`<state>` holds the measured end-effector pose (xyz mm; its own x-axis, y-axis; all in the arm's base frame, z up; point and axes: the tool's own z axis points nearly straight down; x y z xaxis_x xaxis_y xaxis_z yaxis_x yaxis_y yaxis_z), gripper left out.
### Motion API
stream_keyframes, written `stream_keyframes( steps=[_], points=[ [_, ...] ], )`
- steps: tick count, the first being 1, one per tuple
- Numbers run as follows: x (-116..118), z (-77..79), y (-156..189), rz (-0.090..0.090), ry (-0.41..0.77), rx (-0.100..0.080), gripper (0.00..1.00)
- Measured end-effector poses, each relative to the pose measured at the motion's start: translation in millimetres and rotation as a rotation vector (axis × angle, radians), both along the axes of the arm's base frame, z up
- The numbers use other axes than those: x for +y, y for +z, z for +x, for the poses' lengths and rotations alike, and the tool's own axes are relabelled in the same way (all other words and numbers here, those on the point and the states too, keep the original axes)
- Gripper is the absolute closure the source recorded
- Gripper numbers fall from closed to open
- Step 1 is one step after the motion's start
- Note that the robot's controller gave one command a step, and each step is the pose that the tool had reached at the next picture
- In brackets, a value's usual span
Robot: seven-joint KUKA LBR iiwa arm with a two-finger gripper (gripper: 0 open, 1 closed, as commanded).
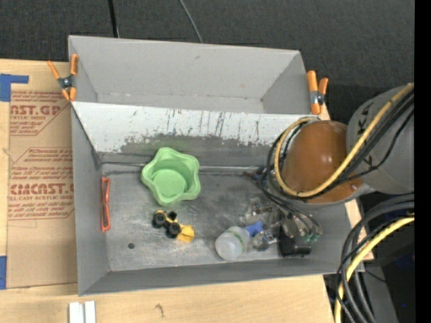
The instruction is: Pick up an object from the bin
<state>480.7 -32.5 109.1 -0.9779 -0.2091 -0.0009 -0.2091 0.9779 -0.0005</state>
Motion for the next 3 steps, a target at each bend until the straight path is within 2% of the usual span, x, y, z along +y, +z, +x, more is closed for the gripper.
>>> stream_keyframes(
  steps=[2,3],
  points=[
    [-0.1,0.0,0.1,0.0,0.0,0.0,1.0],
    [3.2,10.5,94.2,0.001,-0.026,0.0,1.0]
  ],
)
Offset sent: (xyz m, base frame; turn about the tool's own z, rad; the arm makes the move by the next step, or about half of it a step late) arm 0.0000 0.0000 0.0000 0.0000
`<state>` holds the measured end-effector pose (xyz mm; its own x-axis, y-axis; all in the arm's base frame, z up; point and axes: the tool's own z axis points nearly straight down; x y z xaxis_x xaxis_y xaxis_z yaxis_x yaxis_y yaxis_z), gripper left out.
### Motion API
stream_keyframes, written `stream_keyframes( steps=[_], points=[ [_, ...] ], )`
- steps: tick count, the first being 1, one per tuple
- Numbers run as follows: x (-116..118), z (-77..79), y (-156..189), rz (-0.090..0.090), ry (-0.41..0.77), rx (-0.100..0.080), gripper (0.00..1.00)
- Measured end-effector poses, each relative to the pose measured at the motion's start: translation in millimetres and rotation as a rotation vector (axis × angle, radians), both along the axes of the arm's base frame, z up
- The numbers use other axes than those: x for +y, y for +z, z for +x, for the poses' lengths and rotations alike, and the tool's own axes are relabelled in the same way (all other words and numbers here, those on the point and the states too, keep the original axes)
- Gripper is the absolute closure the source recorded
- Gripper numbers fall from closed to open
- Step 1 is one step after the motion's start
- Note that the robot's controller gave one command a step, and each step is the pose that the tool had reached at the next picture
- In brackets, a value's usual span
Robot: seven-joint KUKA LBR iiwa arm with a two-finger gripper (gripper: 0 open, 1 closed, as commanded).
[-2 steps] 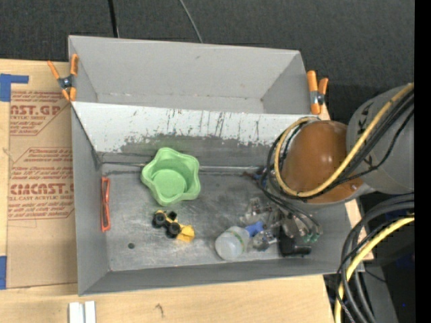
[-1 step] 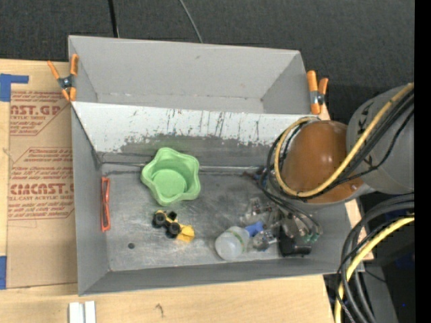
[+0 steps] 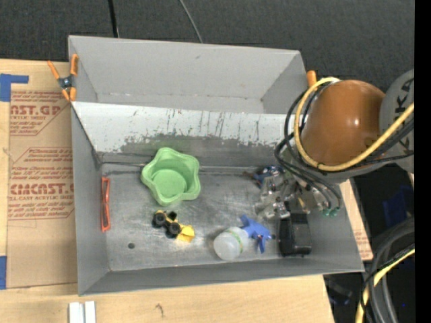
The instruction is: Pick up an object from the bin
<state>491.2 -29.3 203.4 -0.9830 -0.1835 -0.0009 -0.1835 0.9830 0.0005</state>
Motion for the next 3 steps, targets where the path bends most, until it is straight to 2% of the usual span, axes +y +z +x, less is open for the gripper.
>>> stream_keyframes(
  steps=[1,2,3],
  points=[
    [0.0,0.0,0.0,0.0,0.0,0.0,0.0],
    [0.0,0.0,0.0,0.0,0.0,0.0,0.0],
    [0.0,0.7,-44.4,0.0,0.014,-0.009,0.0]
  ],
)
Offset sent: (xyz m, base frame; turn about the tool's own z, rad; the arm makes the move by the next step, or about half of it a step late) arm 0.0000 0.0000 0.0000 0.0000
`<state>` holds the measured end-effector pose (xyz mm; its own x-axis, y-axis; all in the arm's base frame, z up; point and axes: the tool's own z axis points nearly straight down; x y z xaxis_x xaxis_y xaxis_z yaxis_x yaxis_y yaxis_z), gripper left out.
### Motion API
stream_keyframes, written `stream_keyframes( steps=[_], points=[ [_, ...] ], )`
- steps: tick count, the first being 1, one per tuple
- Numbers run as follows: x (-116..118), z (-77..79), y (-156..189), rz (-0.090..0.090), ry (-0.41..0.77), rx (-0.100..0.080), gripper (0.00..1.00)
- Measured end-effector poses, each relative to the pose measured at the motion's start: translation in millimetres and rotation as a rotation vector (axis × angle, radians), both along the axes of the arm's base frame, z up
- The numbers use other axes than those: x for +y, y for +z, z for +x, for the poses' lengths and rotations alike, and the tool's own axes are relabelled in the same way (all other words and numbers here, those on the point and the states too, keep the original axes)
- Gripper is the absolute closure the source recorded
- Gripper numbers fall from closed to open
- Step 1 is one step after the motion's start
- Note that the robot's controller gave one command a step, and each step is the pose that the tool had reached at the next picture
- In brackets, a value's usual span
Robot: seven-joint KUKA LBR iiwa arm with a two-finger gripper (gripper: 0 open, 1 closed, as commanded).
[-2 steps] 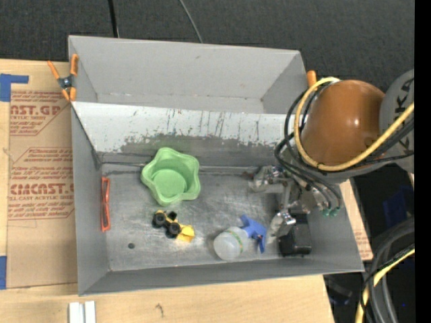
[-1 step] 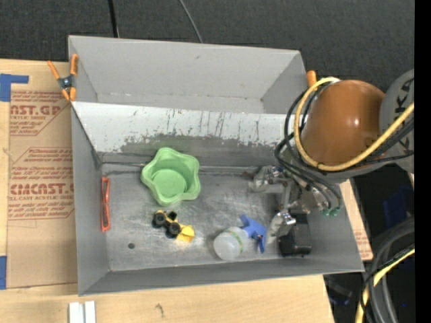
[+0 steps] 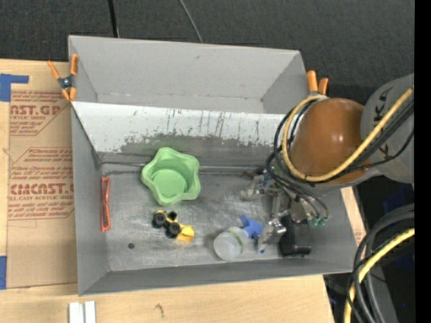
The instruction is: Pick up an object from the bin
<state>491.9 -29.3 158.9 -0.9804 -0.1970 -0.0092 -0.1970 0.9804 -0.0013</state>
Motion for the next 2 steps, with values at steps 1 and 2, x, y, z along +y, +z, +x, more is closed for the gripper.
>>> stream_keyframes(
  steps=[1,2],
  points=[
    [3.2,-6.5,-84.9,-0.001,0.058,0.008,1.0],
    [3.1,-6.5,-84.9,-0.001,0.057,0.008,1.0]
  ],
)
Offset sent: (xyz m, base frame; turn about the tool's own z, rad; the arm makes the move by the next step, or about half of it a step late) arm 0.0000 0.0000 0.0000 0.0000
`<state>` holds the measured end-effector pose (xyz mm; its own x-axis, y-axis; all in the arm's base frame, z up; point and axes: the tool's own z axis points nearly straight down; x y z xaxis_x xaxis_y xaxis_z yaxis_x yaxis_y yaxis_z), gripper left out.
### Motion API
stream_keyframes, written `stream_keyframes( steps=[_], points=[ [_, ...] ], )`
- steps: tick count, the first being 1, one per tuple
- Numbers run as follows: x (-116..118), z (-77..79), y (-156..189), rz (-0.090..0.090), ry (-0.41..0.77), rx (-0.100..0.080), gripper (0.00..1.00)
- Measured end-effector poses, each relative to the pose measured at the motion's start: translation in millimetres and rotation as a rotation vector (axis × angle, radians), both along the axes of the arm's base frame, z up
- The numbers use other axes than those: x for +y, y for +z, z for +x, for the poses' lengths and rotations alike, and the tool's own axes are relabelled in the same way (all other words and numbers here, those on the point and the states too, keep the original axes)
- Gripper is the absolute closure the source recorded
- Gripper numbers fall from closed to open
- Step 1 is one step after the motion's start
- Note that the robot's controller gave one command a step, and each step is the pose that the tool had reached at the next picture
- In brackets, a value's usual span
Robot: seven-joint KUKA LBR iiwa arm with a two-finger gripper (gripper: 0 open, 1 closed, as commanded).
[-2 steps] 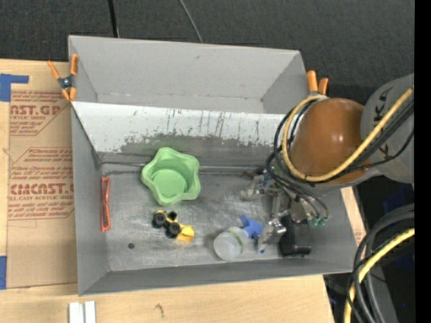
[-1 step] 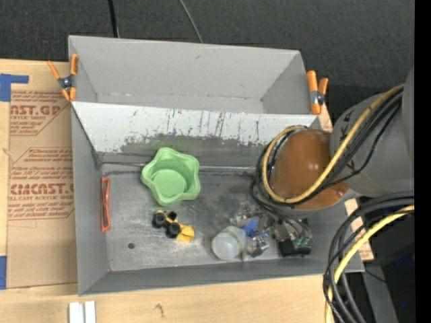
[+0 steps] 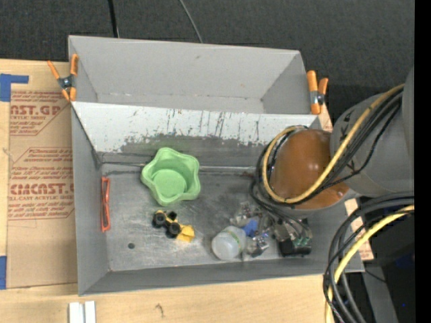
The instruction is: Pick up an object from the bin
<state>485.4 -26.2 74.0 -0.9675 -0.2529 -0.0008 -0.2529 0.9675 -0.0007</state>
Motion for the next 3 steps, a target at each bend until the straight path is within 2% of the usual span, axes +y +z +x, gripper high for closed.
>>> stream_keyframes(
  steps=[1,2,3],
  points=[
    [5.1,2.3,98.4,0.001,-0.044,0.0,1.0],
    [5.1,2.3,98.4,0.001,-0.044,0.0,1.0],
    [8.5,7.5,139.4,0.001,-0.047,0.005,1.0]
  ],
)
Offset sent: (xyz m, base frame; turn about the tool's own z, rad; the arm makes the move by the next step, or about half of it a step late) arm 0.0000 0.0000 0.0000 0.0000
